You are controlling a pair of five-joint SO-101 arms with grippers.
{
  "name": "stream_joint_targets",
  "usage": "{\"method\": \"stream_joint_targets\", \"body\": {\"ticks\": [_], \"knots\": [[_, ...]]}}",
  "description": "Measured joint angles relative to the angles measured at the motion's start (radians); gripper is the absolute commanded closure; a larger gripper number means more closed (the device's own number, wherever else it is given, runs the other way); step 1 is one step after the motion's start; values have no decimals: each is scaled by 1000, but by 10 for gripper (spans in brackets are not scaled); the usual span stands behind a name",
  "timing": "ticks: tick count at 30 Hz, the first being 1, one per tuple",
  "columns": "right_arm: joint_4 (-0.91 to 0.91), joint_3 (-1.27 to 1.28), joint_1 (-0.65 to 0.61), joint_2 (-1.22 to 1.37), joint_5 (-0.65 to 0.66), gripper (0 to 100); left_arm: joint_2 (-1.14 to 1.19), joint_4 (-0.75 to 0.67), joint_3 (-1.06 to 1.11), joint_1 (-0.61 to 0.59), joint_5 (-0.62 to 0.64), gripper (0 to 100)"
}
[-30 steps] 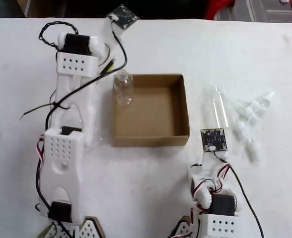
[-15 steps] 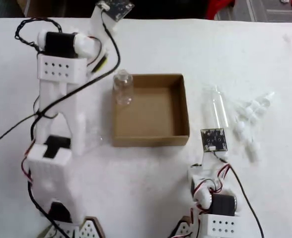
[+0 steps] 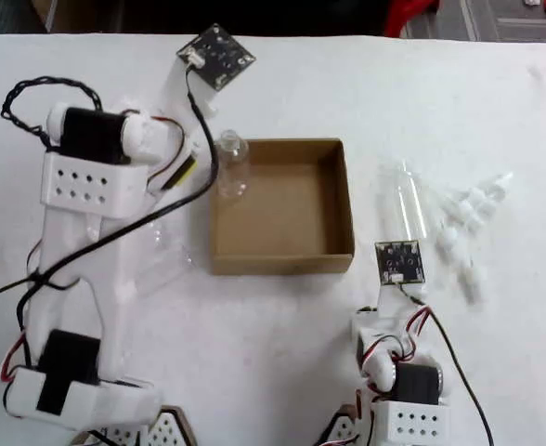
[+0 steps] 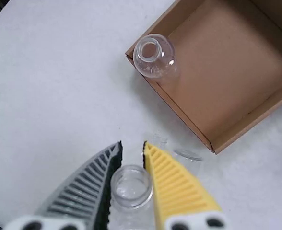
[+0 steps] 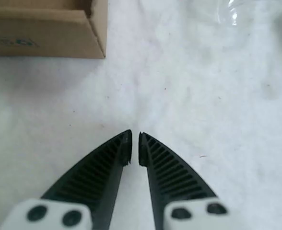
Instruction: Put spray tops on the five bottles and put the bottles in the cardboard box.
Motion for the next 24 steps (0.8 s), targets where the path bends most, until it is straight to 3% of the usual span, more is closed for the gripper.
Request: {"method": "stream_joint_targets", "body": {"ticks": [7,13,24], "knots": [[0,0,0,0,0,982,-101,0,126,89,6,976],[0,0,0,0,0,982,-201,-25,173,210,152,976],[0,0,0,0,0,982,-295,-103,247,236,359,976]]}}
